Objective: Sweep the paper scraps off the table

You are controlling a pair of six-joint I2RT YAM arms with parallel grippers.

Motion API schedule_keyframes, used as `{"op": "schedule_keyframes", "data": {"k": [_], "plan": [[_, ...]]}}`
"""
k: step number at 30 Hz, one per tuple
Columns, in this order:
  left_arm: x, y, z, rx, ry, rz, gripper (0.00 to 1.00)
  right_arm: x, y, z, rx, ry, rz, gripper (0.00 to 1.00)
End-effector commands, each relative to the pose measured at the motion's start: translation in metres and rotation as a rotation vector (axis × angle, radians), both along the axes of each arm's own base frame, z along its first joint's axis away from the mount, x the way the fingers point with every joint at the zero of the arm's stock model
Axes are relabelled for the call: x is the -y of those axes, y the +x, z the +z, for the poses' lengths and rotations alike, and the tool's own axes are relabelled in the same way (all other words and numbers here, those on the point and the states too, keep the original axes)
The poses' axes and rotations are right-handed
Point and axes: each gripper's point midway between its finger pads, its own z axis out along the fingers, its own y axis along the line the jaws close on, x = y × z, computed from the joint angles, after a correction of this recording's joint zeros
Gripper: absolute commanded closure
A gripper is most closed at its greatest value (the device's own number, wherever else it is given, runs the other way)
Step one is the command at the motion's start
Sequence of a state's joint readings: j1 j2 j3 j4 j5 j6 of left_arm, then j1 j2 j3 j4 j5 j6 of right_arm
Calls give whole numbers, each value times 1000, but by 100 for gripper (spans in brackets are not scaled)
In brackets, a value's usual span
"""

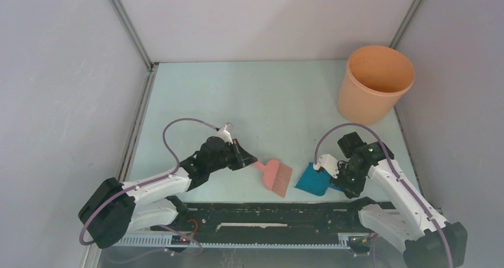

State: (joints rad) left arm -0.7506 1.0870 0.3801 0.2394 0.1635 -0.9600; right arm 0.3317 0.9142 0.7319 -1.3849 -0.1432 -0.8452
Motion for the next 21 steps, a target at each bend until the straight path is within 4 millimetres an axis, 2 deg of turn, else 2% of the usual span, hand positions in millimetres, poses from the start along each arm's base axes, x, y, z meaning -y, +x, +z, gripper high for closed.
{"op": "schedule_keyframes", "data": {"k": [1, 2, 3, 5, 6, 7, 8, 11, 13, 16, 18, 19, 20, 21], "plan": [[-3, 7, -13, -7, 84, 11, 94, -15, 21, -4, 76, 58, 11, 54], [-4, 8, -16, -8, 112, 7, 90, -16, 24, -7, 81, 55, 16, 45], [-5, 8, -20, -11, 135, -4, 79, -17, 26, -10, 80, 51, 18, 34], [-6, 6, -25, -25, 176, -20, 63, -18, 28, -15, 65, 39, 17, 27], [-8, 5, -27, -30, 200, -26, 51, -18, 28, -16, 59, 33, 12, 23], [-12, 5, -28, -31, 226, -23, 14, -18, 29, -16, 59, 27, 8, 20], [-17, 4, -29, -35, 259, -19, 1, -17, 31, -15, 67, 25, 0, 17], [-33, 4, -24, -16, 340, -1, 0, -21, 42, -7, 145, 53, -28, 13], [-43, 5, -13, 13, 384, 9, 0, -24, 55, 3, 223, 82, -66, 1], [-55, 10, 10, 72, 447, 21, 0, -22, 91, 26, 405, 100, -212, 0], [-61, 17, 36, 128, 487, 21, 0, -16, 123, 45, 534, 115, -359, 0], [-67, 17, 39, 141, 528, 17, 0, -11, 134, 54, 572, 111, -434, 0], [-70, 22, 54, 175, 551, 17, 0, -11, 141, 61, 574, 134, -477, 0], [-76, 21, 60, 183, 597, 5, 0, -15, 145, 68, 559, 179, -510, 0]]}}
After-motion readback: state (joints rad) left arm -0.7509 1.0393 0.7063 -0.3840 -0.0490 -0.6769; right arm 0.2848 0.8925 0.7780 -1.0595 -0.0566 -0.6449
